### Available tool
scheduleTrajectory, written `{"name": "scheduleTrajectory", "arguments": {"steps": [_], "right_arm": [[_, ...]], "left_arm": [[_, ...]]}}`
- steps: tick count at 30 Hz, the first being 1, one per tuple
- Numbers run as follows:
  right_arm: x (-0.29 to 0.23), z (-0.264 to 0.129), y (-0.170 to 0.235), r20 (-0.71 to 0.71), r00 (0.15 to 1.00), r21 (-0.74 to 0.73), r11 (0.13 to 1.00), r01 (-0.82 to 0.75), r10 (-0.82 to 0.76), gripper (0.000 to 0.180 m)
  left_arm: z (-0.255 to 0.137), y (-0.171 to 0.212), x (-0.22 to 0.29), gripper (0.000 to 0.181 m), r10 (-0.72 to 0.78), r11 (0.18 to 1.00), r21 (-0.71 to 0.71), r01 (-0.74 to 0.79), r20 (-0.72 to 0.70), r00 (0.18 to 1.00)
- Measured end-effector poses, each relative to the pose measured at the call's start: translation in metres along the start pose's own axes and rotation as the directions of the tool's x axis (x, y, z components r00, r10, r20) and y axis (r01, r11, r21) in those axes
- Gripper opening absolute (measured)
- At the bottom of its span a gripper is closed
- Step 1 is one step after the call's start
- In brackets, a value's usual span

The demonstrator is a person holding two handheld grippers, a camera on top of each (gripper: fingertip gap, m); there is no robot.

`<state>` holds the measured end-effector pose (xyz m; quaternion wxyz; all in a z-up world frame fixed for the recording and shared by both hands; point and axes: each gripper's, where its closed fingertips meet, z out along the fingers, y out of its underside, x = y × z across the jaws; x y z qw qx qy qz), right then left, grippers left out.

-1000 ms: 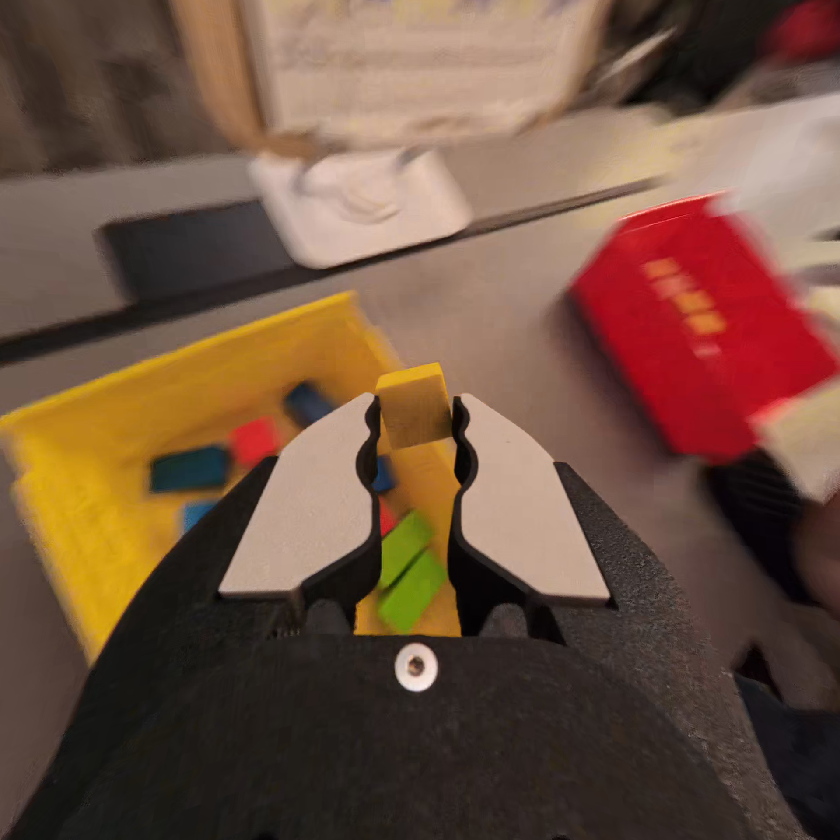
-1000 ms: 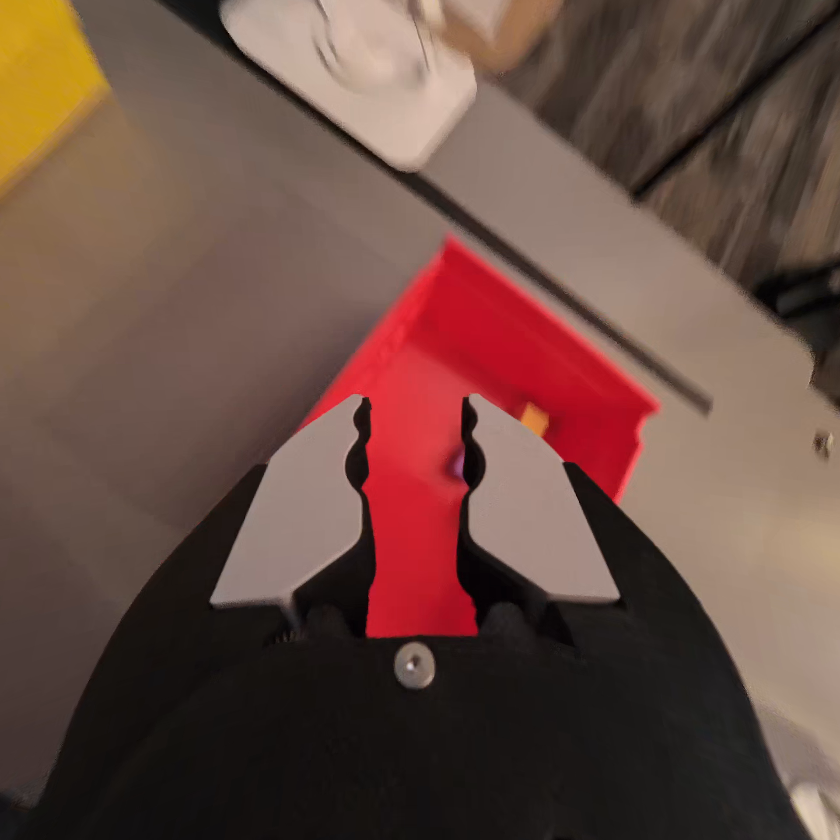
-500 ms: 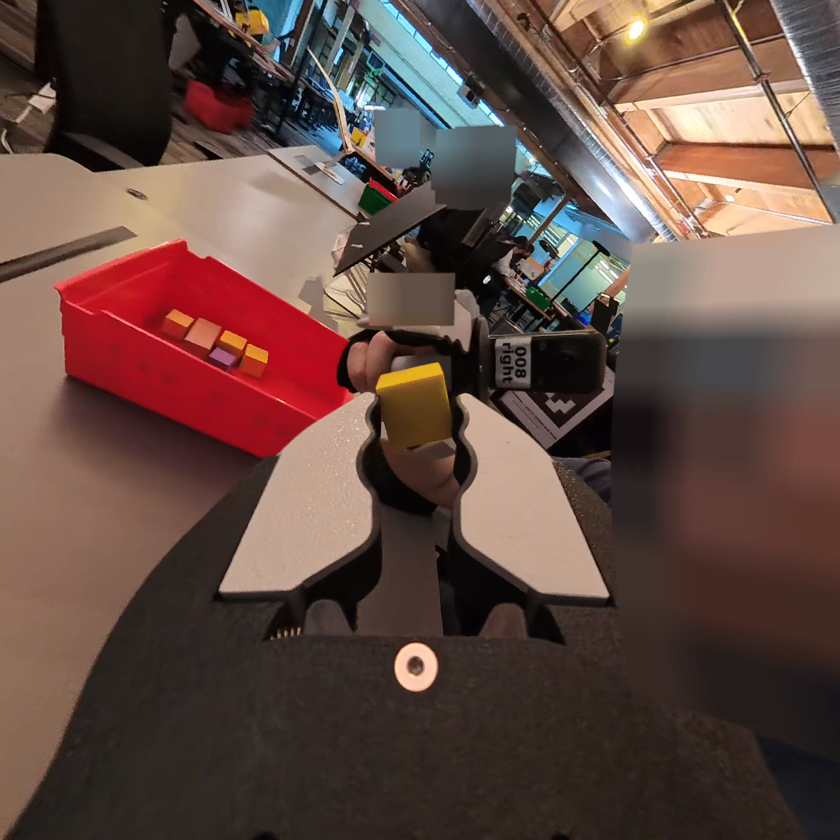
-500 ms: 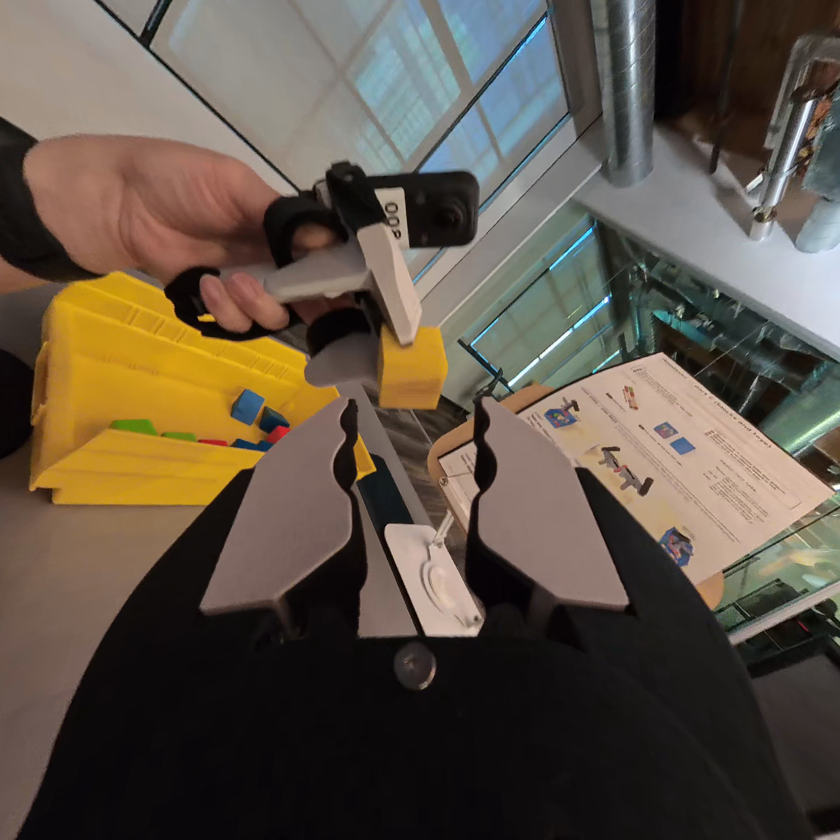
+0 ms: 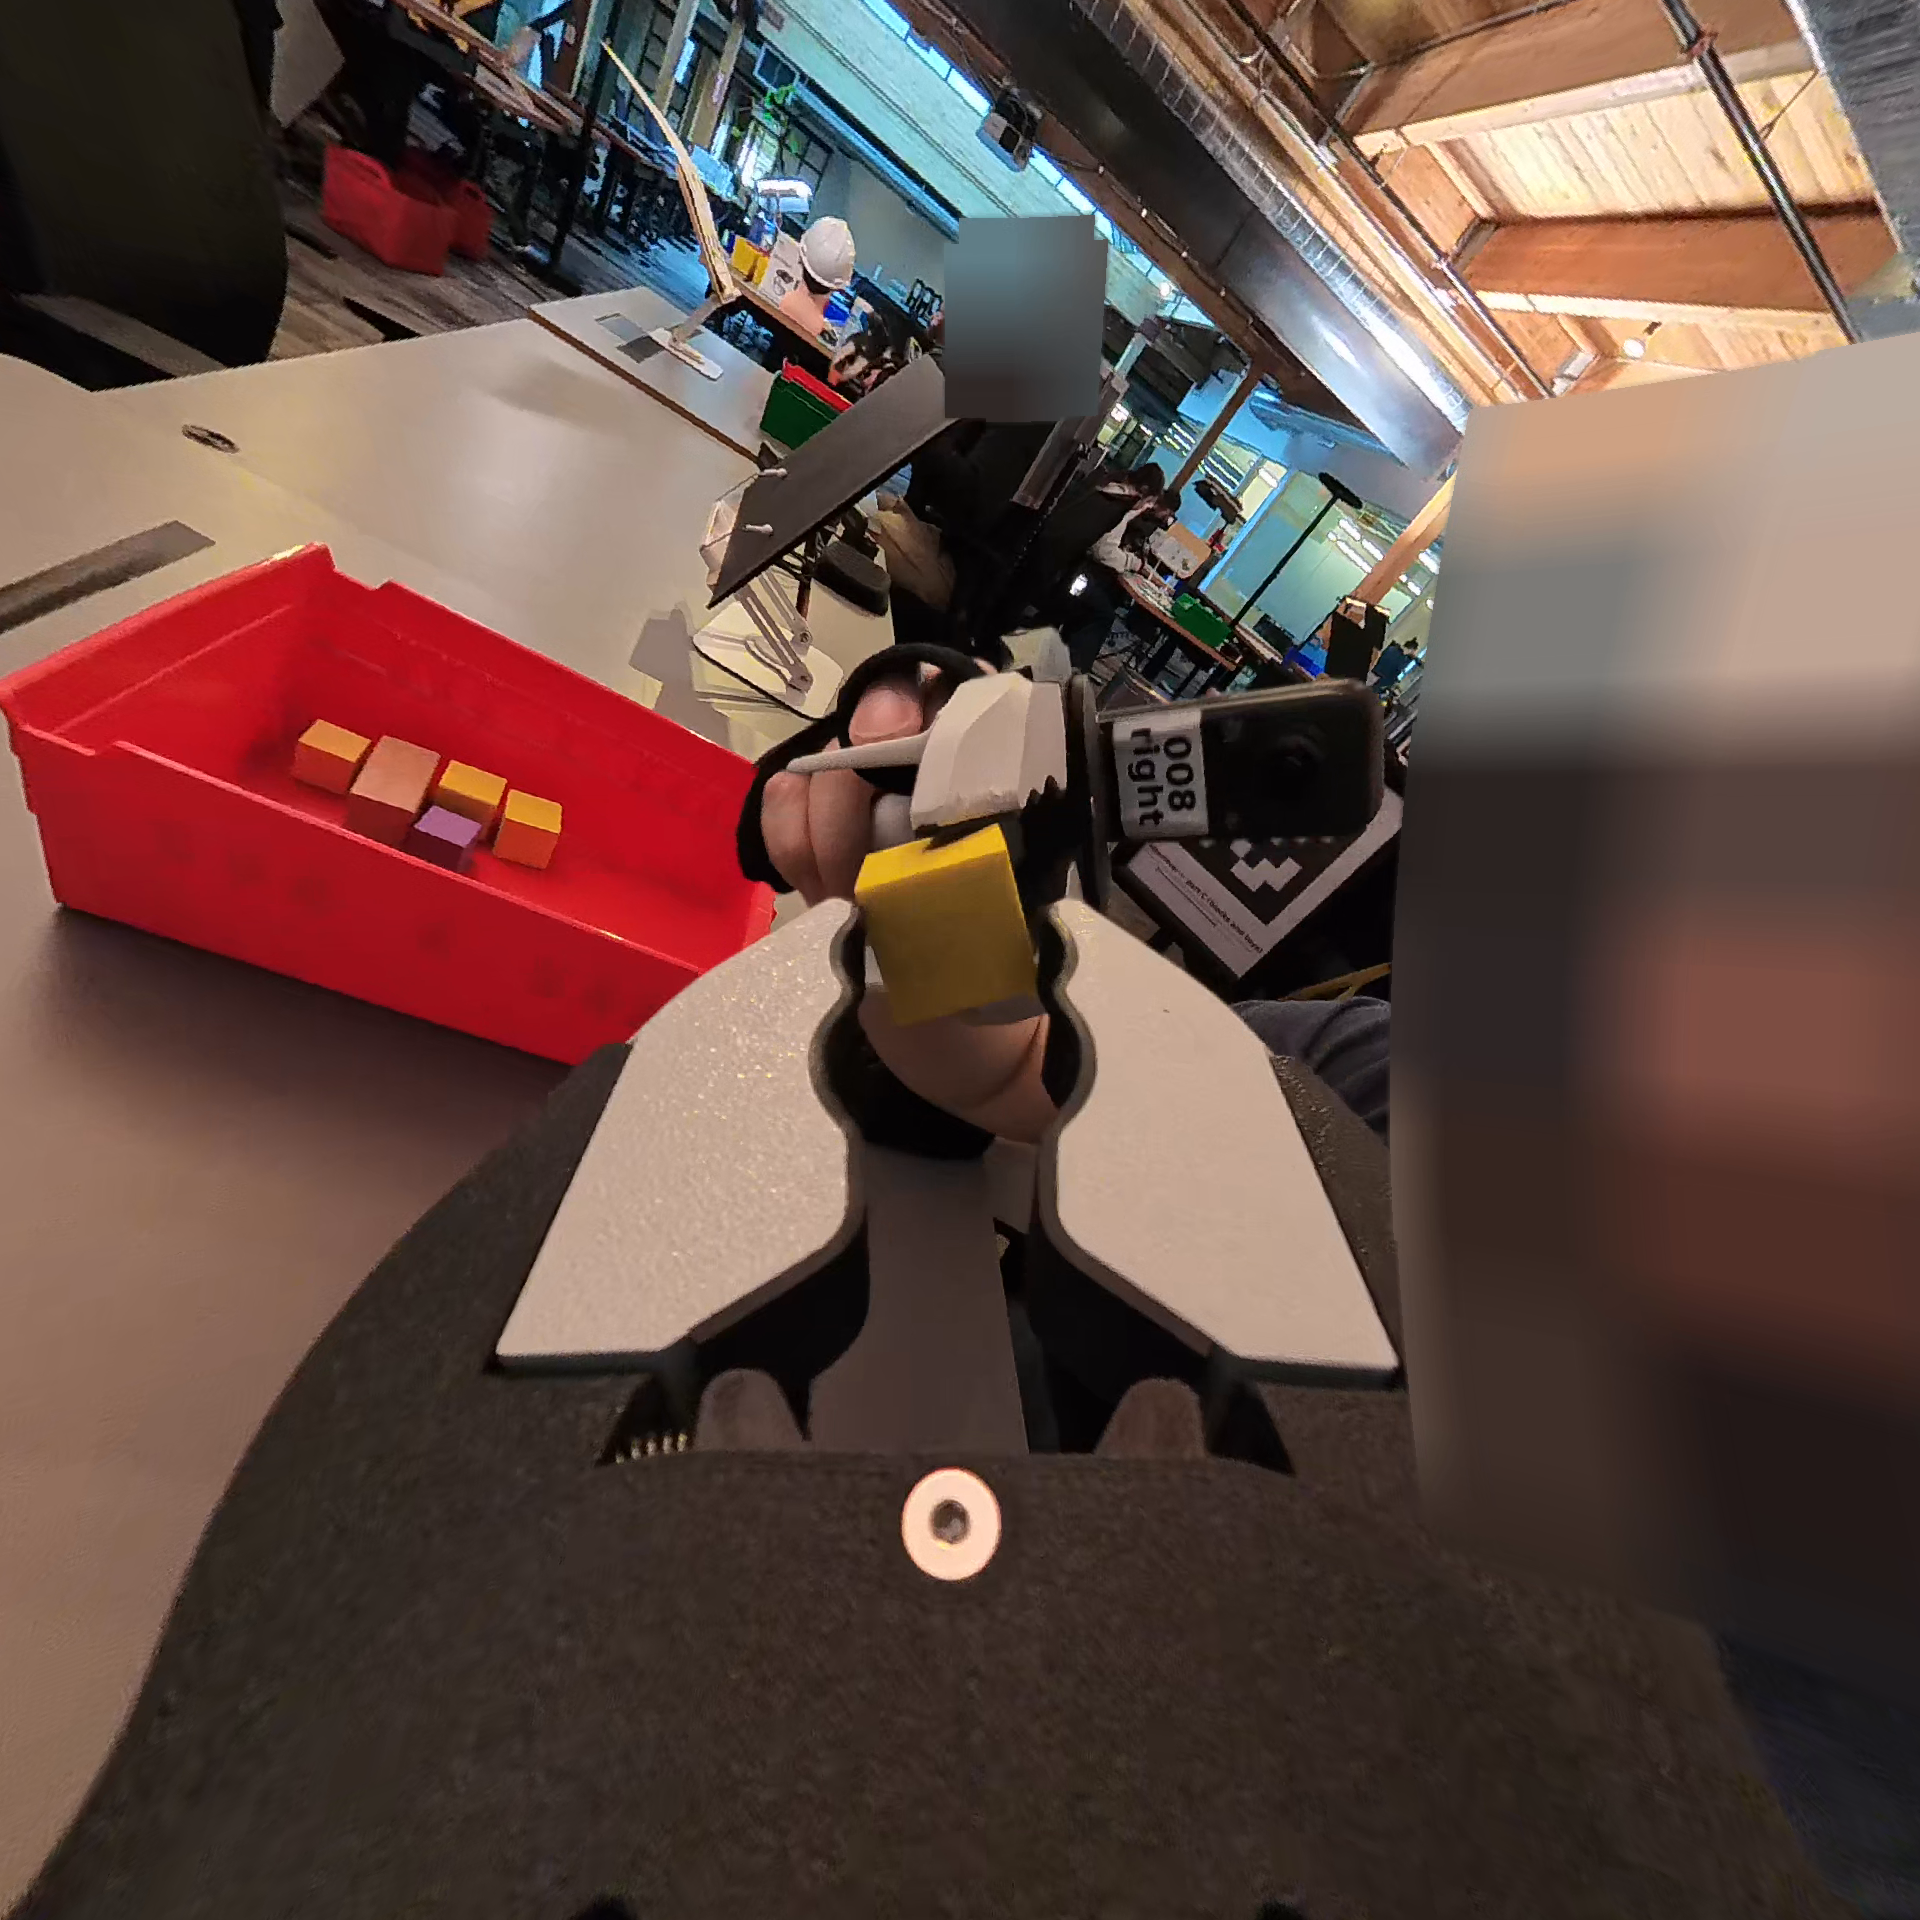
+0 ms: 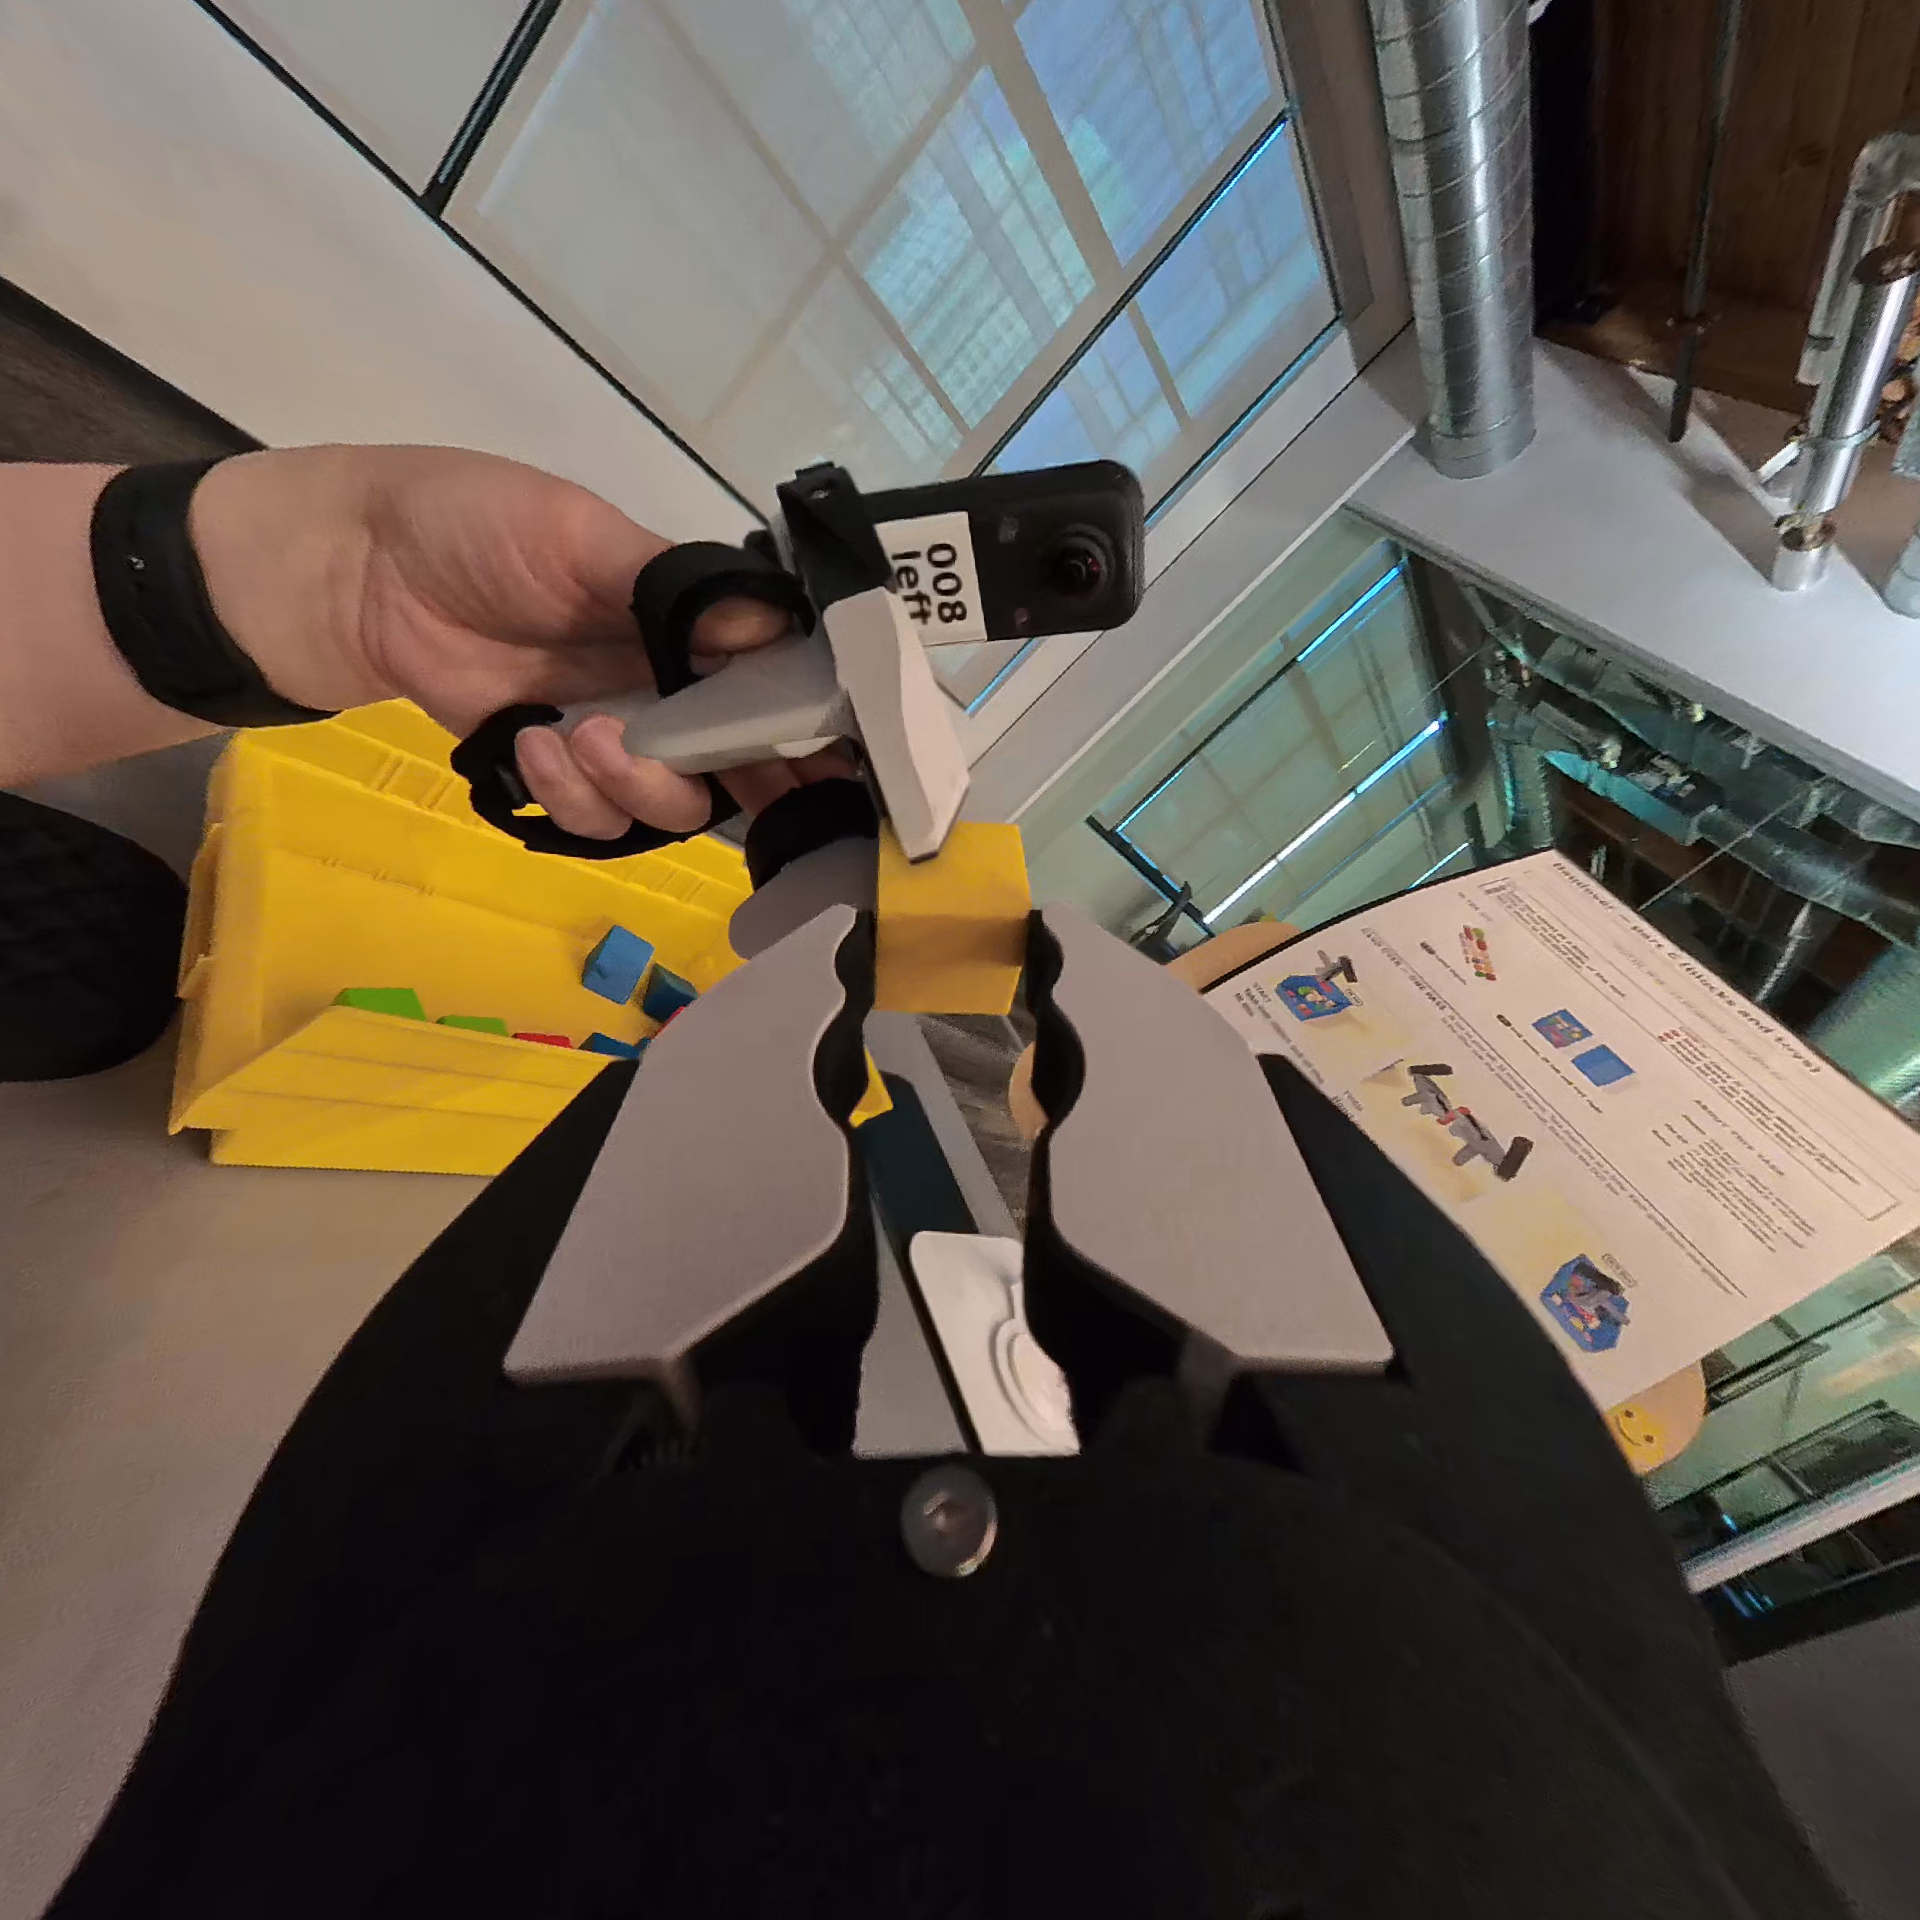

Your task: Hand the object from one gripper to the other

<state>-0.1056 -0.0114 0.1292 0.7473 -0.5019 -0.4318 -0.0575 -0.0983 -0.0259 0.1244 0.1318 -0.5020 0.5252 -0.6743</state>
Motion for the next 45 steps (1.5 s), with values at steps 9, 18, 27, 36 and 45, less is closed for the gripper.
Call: {"name": "scheduleTrajectory", "arguments": {"steps": [9,18,27,36,45], "right_arm": [[0.073,-0.106,0.115,-0.154,0.911,-0.642,0.662,-0.386,0.382,0.028],[0.007,-0.254,0.287,-0.617,0.601,-0.787,-0.385,-0.483,0.508,0.029],[-0.012,-0.255,0.319,-0.665,0.57,-0.744,-0.495,-0.449,0.482,0.029],[-0.017,-0.258,0.333,-0.661,0.594,-0.741,-0.524,-0.42,0.459,0.029],[-0.005,-0.25,0.319,-0.63,0.619,-0.773,-0.454,-0.443,0.469,0.031]], "left_arm": [[-0.039,-0.013,-0.016,0.039,0.097,0.994,0.024,-0.106,0.232,0.968],[-0.061,-0.013,-0.032,0.032,0.057,0.997,0.028,-0.071,0.356,0.933],[-0.067,-0.007,-0.049,0.032,0.035,0.999,0.001,-0.039,0.421,0.906],[-0.069,-0.008,-0.047,0.032,0.055,0.998,-0.008,-0.058,0.44,0.896],[-0.095,-0.013,-0.052,0.032,0.053,0.997,0.019,-0.073,0.5,0.865]]}}
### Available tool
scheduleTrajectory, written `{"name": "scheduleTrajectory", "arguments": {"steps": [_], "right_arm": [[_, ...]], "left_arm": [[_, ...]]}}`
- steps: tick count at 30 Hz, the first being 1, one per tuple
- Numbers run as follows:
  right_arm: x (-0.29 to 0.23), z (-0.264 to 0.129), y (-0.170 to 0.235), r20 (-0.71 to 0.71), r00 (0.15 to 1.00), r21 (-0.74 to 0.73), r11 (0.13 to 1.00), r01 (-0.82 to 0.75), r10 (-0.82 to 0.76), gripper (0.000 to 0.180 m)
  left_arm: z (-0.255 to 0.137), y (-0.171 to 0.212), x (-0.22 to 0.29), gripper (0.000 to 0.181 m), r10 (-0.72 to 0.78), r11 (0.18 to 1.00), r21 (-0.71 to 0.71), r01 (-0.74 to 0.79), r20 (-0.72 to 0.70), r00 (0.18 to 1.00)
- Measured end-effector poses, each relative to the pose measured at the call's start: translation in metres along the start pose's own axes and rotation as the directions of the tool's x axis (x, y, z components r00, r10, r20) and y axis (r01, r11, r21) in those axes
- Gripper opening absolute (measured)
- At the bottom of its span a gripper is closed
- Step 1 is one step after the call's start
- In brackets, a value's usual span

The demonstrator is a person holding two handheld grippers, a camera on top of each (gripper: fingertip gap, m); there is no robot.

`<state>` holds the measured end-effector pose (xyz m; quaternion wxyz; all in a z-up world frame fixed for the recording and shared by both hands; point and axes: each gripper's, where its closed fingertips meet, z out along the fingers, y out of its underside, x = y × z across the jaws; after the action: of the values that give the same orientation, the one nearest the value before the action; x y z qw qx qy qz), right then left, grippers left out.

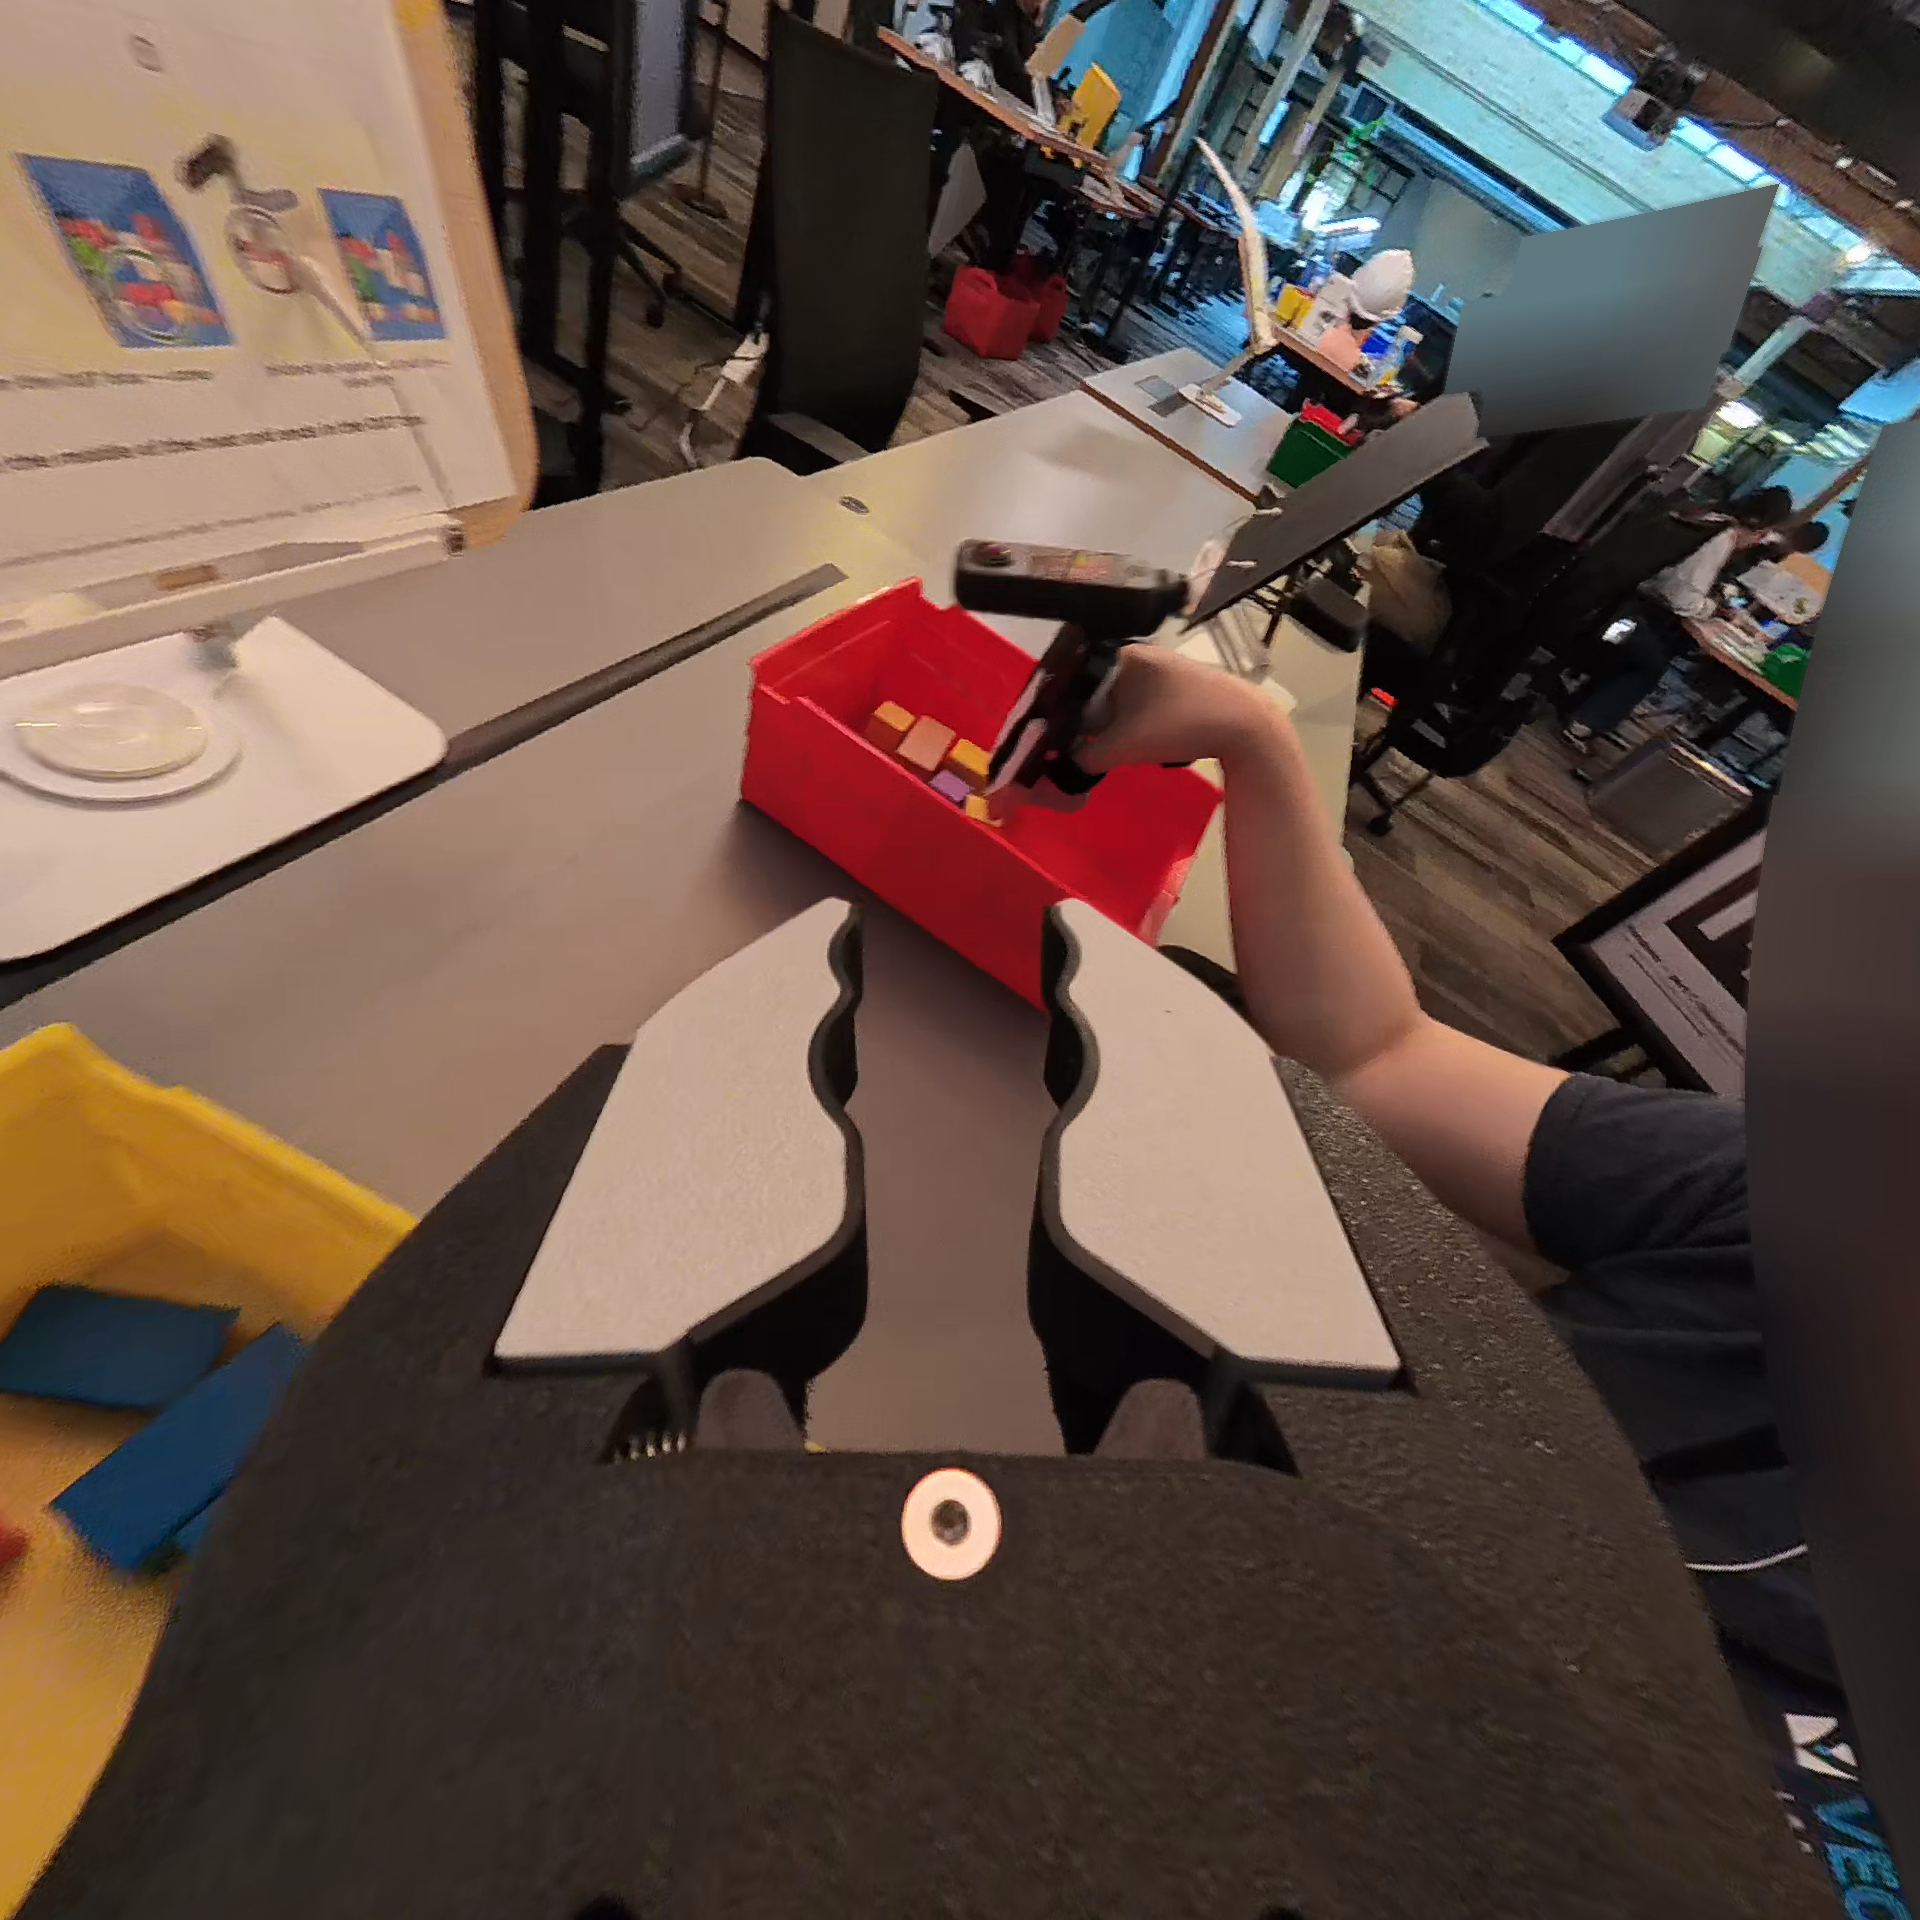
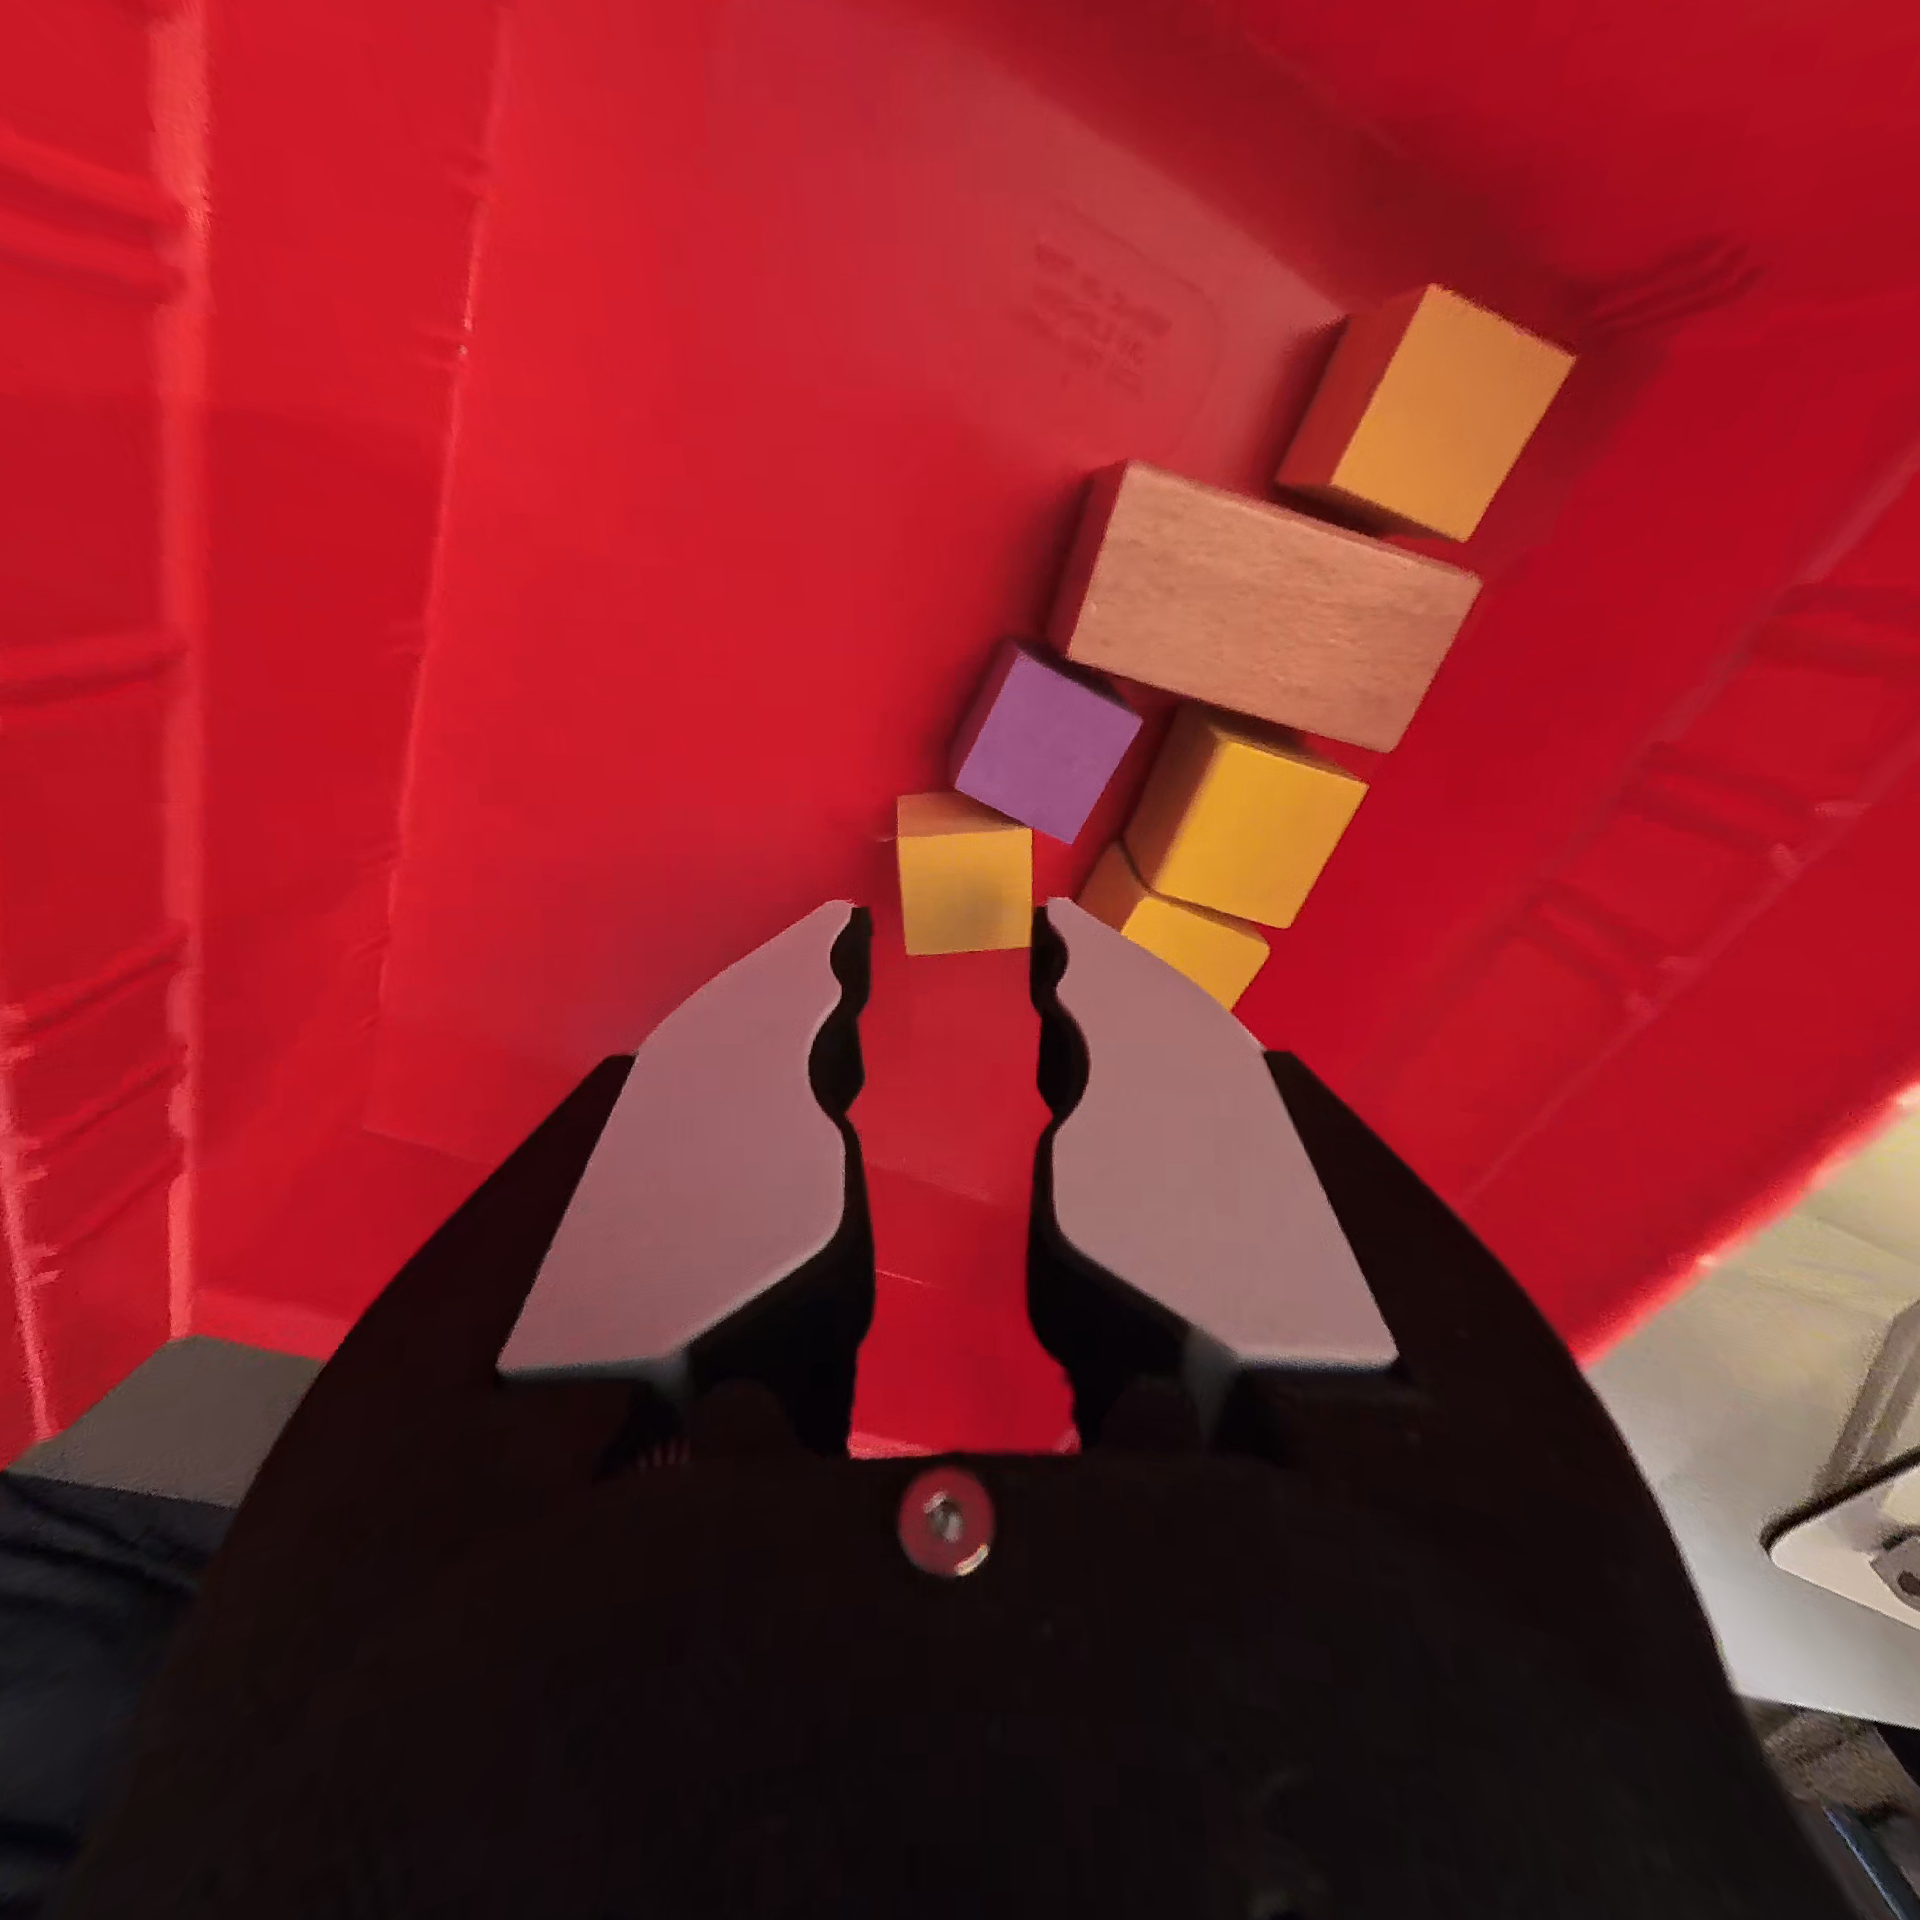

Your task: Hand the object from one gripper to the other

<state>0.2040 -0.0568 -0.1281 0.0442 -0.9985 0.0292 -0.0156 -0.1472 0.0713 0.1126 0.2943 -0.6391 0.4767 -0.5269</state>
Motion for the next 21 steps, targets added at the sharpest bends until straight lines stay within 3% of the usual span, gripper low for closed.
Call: {"name": "scheduleTrajectory", "arguments": {"steps": [4,7,10,14,17,21], "right_arm": [[-0.002,-0.028,-0.004,-0.016,1.0,0.105,0.994,0.021,-0.019,0.031],[-0.004,-0.058,-0.012,-0.031,0.999,0.239,0.971,0.029,-0.022,0.031],[-0.008,-0.08,-0.014,-0.037,0.999,0.328,0.944,0.043,-0.032,0.03],[-0.008,-0.089,-0.009,-0.06,0.998,0.346,0.937,0.055,-0.037,0.03],[-0.007,-0.087,-0.008,-0.06,0.997,0.337,0.939,0.071,-0.054,0.03],[-0.004,-0.081,-0.007,-0.07,0.996,0.305,0.949,0.073,-0.054,0.03]], "left_arm": [[-0.032,0.019,-0.052,0.034,0.002,0.995,-0.099,0.025,0.263,0.965],[-0.062,0.052,-0.108,0.036,-0.02,0.964,-0.215,0.156,0.529,0.848],[-0.08,0.088,-0.153,0.04,-0.049,0.899,-0.28,0.336,0.7,0.713],[-0.082,0.129,-0.19,0.045,-0.052,0.792,-0.337,0.509,0.794,0.606],[-0.08,0.142,-0.215,0.04,0.0,0.776,-0.371,0.51,0.809,0.587],[-0.088,0.157,-0.233,0.046,-0.021,0.749,-0.342,0.568,0.844,0.536]]}}
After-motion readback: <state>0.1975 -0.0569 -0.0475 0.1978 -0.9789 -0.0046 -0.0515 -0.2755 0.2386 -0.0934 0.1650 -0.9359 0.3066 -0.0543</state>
